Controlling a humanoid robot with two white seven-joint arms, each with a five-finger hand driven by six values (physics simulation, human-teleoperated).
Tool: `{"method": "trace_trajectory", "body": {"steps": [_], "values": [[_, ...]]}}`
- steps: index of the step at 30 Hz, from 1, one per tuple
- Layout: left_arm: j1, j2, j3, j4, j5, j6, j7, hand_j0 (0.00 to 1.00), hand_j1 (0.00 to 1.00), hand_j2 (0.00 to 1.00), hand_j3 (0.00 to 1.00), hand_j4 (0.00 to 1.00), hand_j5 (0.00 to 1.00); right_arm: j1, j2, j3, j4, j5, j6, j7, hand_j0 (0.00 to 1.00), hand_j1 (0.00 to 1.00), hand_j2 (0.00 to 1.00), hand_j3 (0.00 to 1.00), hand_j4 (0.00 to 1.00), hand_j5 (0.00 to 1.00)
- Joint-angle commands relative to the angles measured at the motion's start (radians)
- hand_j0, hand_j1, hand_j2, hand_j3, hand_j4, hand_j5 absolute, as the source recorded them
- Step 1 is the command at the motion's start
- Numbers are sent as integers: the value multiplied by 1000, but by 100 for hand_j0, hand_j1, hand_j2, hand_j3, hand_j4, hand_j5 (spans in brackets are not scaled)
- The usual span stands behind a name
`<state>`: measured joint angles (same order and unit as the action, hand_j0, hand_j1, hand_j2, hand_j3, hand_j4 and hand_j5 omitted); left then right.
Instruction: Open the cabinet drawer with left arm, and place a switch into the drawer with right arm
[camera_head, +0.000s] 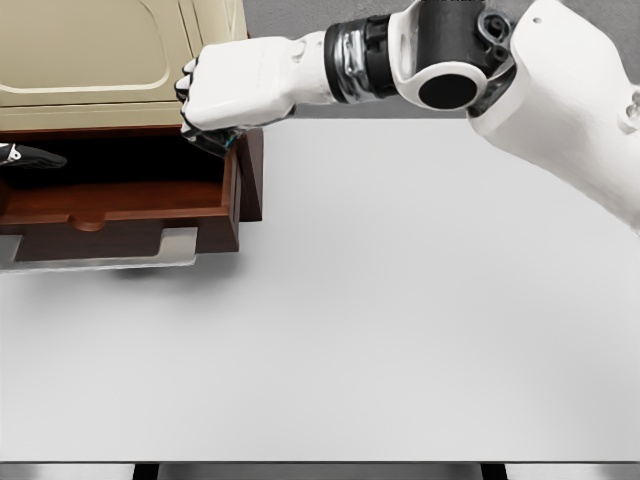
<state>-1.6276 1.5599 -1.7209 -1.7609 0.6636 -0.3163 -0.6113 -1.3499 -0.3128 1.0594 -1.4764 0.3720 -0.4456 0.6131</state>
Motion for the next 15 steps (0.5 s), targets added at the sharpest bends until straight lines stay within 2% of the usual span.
{"method": "trace_trajectory", "body": {"steps": [1,3,7,10,12,15], "values": [[0,-1,0,0,5,2,0,100,100,100,100,100,100,-2,90,21,53,-5,42,-2,27,27,27,27,27,27],[0,-1,0,0,-6,2,0,100,100,100,100,100,100,-23,150,34,128,-5,41,-2,27,27,27,27,27,27],[0,-1,0,0,-10,2,0,100,100,100,100,100,100,-37,199,48,157,-5,45,-2,31,31,31,31,31,31],[0,-1,1,0,-15,2,0,100,100,100,100,100,100,-48,228,48,189,-4,47,-2,37,37,37,37,37,37],[2,-1,0,0,-15,0,0,100,100,100,100,100,100,-52,245,50,199,-1,47,-2,51,51,51,51,51,51],[0,-1,0,0,-16,2,0,100,100,100,100,100,100,-57,274,51,271,2,44,-2,53,53,53,53,53,53]]}}
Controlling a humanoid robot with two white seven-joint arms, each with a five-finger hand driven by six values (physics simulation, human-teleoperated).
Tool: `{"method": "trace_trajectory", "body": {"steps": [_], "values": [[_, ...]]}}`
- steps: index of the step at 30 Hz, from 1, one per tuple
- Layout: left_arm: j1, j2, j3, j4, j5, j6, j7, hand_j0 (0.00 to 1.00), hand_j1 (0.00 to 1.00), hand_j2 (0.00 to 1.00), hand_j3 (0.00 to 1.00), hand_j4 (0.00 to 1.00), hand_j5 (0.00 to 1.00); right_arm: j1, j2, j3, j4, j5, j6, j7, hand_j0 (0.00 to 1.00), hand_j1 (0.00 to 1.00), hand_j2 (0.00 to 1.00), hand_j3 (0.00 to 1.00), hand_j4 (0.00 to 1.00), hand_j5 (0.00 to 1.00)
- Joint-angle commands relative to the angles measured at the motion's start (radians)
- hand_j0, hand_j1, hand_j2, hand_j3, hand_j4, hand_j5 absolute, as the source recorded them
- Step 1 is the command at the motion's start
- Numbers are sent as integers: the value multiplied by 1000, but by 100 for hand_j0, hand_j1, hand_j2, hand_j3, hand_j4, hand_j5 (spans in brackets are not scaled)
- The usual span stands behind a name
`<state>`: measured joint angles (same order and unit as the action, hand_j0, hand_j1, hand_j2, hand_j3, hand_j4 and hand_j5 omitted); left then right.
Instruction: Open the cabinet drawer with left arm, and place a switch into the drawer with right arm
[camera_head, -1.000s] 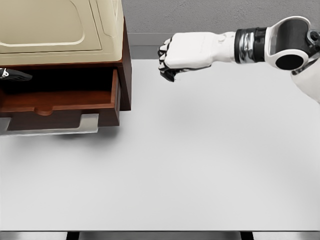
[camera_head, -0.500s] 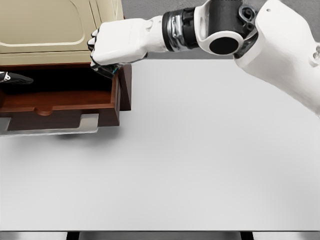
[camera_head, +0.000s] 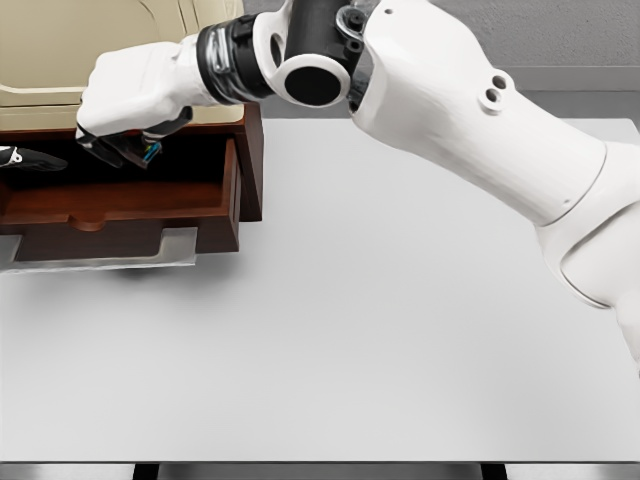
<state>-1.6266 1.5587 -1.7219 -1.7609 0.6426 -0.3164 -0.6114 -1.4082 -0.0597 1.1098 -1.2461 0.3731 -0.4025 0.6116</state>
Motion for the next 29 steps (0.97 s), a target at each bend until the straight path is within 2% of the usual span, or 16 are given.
{"method": "trace_trajectory", "body": {"steps": [1,2,3,5,11,12,13,14,15,18,20,22,24,25,27,29], "values": [[1,0,1,0,5,2,0,100,100,100,100,100,100,0,26,1,53,4,1,-1,53,53,53,53,53,53],[1,0,-1,0,5,2,0,100,100,100,100,100,100,-2,35,1,60,6,1,-1,56,56,56,56,56,56],[2,-2,-5,0,3,0,0,100,100,100,100,100,100,-2,38,8,65,9,1,-1,66,66,66,66,66,66],[2,-2,-5,0,-1,2,0,100,100,100,100,100,100,-6,44,19,68,55,2,-1,100,100,100,100,100,100],[2,-6,-4,0,-1,2,0,100,100,100,100,100,100,-8,46,18,66,55,-7,-1,100,100,100,100,100,100],[2,-6,-5,0,-1,0,0,100,100,100,100,100,100,-9,41,12,57,53,-19,-1,100,100,100,100,100,100],[2,-6,-5,0,-1,0,0,100,100,100,100,100,100,-5,31,4,36,46,-93,-1,100,100,100,100,100,100],[2,-6,-5,0,-1,0,0,100,100,100,100,100,100,5,-32,-10,-15,43,-180,-1,100,100,100,100,100,100],[2,-8,-5,0,-1,0,0,100,100,100,100,100,100,32,-91,-34,-59,43,-208,-1,100,100,100,100,100,100],[1,-35,-4,-2,0,-1,0,100,100,100,100,100,100,193,-348,-258,-249,27,-208,-1,100,100,100,100,100,100],[1,-52,-4,-2,2,-1,0,100,100,100,100,100,100,296,-486,-393,-253,-63,-208,-1,100,100,100,100,100,100],[-1,-86,8,-3,6,-9,0,100,100,100,100,100,100,439,-601,-545,-239,-66,-208,-1,100,100,100,100,100,100],[-3,-141,13,-2,5,-13,0,100,100,100,100,100,100,586,-646,-561,-194,-65,-208,-1,100,100,100,100,100,100],[-1,-169,13,-2,6,-15,0,100,100,100,100,100,100,640,-651,-562,-132,-65,-208,-1,100,100,100,100,100,100],[-1,-200,13,-2,6,-17,0,100,100,100,100,100,100,672,-652,-591,-50,-65,-208,-1,100,100,100,100,100,100],[-1,-200,11,-2,6,-23,0,100,100,100,100,100,100,687,-681,-653,-56,-65,-208,-1,100,100,100,100,100,100]]}}
